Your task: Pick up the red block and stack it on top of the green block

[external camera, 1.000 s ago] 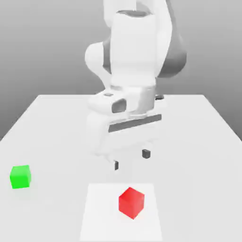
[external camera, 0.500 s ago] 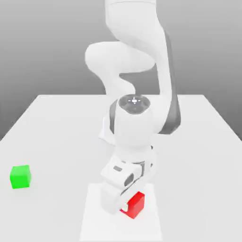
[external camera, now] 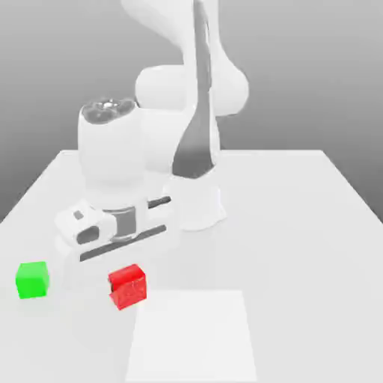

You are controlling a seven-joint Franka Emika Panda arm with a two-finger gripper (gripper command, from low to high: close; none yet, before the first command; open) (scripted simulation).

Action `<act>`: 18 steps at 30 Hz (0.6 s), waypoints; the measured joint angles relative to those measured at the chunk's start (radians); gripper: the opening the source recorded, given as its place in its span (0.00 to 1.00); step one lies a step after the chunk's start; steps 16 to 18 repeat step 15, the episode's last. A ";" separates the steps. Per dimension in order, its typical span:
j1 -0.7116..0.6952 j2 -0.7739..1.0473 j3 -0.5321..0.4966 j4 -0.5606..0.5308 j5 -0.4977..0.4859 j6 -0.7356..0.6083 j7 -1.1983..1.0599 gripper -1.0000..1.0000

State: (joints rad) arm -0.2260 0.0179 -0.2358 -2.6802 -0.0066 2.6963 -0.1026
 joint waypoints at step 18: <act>-0.322 0.161 -0.036 0.040 0.156 0.112 -0.161 1.00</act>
